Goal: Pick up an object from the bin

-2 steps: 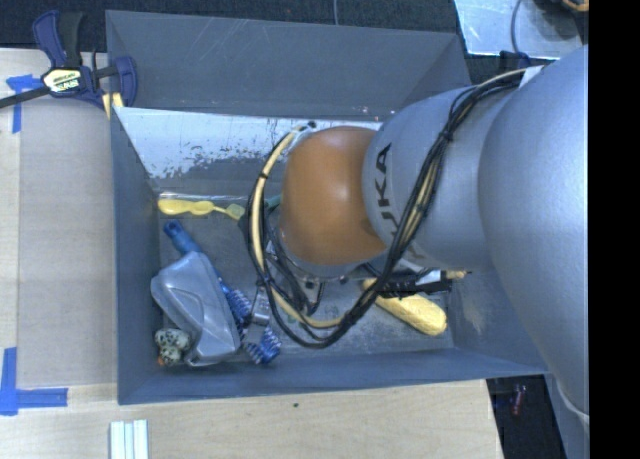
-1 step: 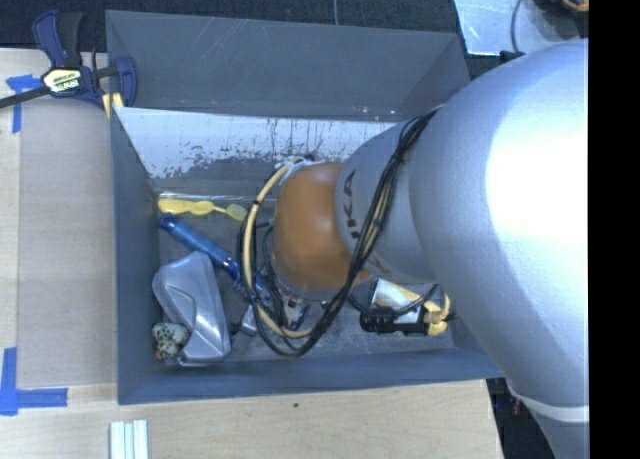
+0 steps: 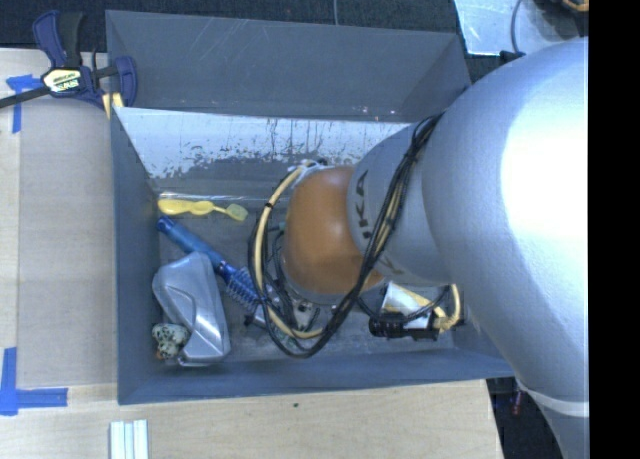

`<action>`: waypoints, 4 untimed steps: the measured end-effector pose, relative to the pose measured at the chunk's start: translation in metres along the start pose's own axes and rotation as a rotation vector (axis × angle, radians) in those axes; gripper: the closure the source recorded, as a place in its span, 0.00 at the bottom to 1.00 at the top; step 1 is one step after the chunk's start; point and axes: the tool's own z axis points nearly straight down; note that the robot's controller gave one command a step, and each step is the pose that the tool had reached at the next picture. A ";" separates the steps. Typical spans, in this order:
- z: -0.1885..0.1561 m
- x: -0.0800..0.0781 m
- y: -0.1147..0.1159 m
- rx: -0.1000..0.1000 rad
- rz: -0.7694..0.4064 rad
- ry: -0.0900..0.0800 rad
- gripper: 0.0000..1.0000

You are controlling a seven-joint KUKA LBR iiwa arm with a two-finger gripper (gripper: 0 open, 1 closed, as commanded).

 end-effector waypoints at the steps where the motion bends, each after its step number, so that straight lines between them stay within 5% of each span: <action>1: 0.000 0.000 0.000 0.000 0.000 0.000 1.00; 2: -0.140 -0.002 0.001 -0.002 -0.002 -0.003 1.00; 3: -0.114 -0.004 0.003 -0.008 -0.001 -0.010 1.00; 4: -0.075 0.000 -0.001 0.005 0.000 0.004 1.00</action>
Offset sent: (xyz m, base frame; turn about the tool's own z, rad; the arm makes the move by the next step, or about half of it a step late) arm 0.0001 -0.0001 0.1379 0.0001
